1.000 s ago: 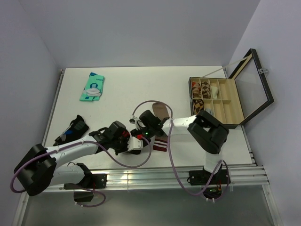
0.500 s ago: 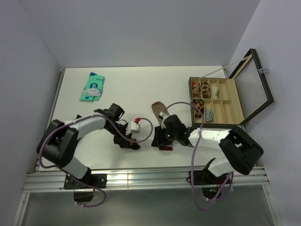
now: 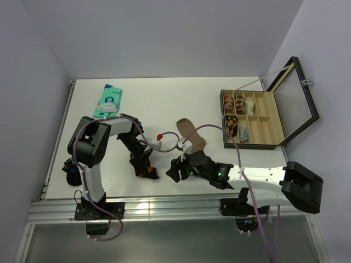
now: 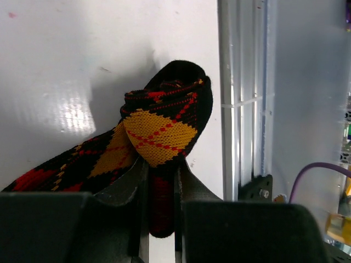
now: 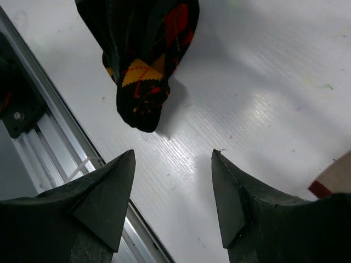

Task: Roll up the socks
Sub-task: Roll the sock at the center of the board.

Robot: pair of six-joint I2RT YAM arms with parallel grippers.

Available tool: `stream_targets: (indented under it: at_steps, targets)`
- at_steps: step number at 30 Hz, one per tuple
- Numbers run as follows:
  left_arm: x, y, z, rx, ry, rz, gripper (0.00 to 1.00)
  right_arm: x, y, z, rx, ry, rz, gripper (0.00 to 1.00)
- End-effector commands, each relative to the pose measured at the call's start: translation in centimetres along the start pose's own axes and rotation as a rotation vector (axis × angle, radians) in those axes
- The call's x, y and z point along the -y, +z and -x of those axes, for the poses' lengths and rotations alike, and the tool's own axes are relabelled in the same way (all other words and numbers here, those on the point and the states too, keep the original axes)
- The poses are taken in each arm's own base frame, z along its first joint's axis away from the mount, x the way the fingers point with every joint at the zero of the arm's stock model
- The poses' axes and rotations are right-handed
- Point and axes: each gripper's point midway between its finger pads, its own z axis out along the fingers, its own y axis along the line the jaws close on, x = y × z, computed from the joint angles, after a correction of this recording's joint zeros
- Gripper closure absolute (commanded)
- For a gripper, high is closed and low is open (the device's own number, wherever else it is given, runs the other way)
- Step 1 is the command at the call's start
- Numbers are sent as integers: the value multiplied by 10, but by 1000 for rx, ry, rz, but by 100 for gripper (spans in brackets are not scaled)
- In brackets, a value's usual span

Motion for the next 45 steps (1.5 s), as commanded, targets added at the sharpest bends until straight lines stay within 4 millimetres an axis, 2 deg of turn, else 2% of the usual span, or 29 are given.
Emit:
stream_targets:
  at_steps: [1, 2, 4, 5, 6, 7, 10, 12, 25, 31, 37, 39, 43, 45]
  targets:
    - [12, 0, 3, 15, 22, -52, 100, -5, 12, 18, 100, -100, -45, 35]
    - [12, 0, 2, 13, 17, -55, 100, -18, 15, 22, 106, -123, -28, 34]
    - [12, 2, 0, 8, 12, -59, 100, -17, 25, 16, 80, -171, -70, 34]
    - [11, 2, -1, 9, 11, -57, 100, -32, 28, 20, 86, -192, -46, 32]
    - [12, 3, -1, 7, 5, -58, 100, -32, 35, 11, 52, -212, -52, 32]
    - [12, 3, -3, 5, 2, -60, 100, -36, 38, 20, 70, -228, -67, 32]
    - [10, 3, -3, 4, 0, -53, 100, -44, 46, 12, 48, -275, -68, 29]
    - [10, 4, -3, 2, -1, -52, 100, -52, 48, 15, 63, -283, -52, 25]
    - [8, 3, -2, -1, -15, -63, 100, -63, 74, 12, 28, -430, -93, 20]
    - [9, 2, -1, 0, -17, -70, 100, -69, 90, -1, -20, -485, -82, 20]
    - [9, 1, 1, 1, -19, -70, 100, -67, 102, -11, -48, -516, -117, 26]
    - [10, 2, 1, 2, -23, -76, 100, -65, 105, -14, -61, -522, -127, 33]
    - [12, 3, -1, -5, -31, -83, 100, -60, 110, -19, -77, -526, -157, 41]
    - [11, 4, -3, -15, -40, -77, 99, -58, 111, -20, -74, -523, -168, 50]
